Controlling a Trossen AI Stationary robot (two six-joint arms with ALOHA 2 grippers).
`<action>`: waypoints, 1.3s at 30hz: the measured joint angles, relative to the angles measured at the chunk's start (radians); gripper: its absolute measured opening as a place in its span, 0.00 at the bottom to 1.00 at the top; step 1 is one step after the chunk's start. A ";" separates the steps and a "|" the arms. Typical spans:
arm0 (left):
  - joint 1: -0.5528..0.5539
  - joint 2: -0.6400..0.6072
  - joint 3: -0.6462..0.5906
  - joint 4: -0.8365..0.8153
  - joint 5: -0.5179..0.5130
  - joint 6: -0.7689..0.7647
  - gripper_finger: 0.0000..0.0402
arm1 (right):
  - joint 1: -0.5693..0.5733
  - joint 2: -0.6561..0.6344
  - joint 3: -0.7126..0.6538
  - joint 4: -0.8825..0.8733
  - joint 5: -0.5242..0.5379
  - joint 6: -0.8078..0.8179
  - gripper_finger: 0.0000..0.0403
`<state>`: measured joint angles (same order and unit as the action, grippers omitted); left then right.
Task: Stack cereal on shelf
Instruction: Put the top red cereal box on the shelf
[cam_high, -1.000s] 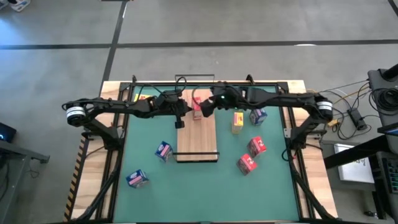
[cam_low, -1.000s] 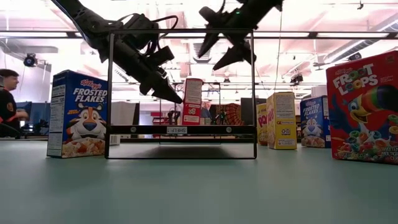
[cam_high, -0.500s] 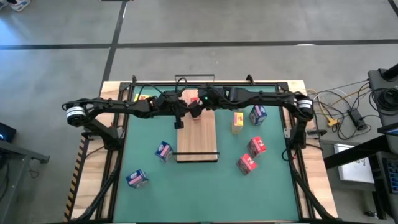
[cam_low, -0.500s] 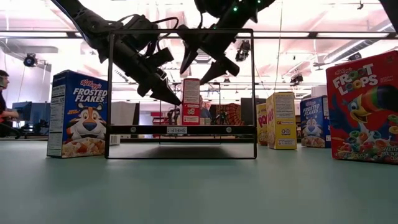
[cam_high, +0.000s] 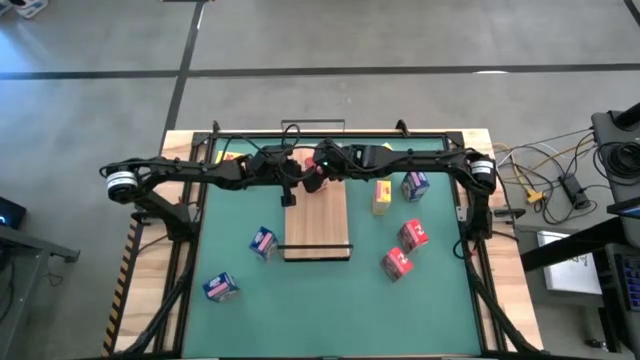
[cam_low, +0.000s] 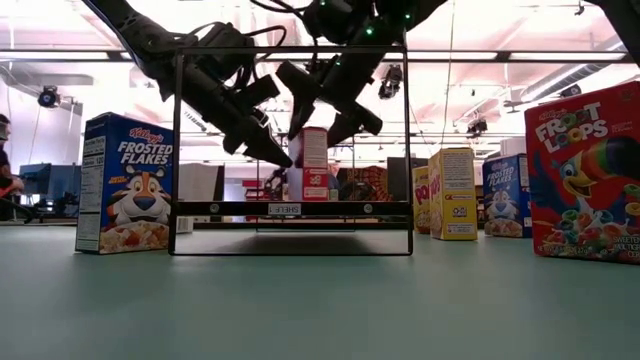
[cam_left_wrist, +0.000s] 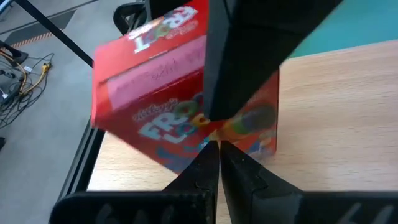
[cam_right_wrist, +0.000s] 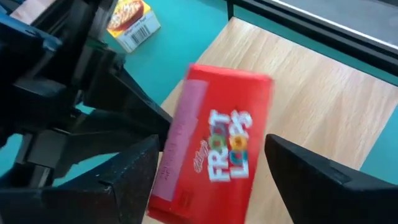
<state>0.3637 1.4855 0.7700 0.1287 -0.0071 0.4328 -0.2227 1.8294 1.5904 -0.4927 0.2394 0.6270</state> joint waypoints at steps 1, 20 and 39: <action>0.000 0.000 0.000 0.000 0.000 0.000 0.00 | 0.000 0.000 0.000 0.003 0.006 -0.001 0.67; 0.000 -0.113 0.000 -0.093 -0.010 -0.003 0.00 | 0.000 -0.001 0.000 -0.001 0.032 0.006 0.42; 0.000 -0.446 -0.103 -0.176 -0.010 -0.039 0.00 | -0.066 -0.001 0.000 -0.092 0.324 0.224 0.39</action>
<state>0.3637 1.0393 0.6672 -0.0474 -0.0170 0.3934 -0.2890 1.8282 1.5902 -0.5846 0.5639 0.8508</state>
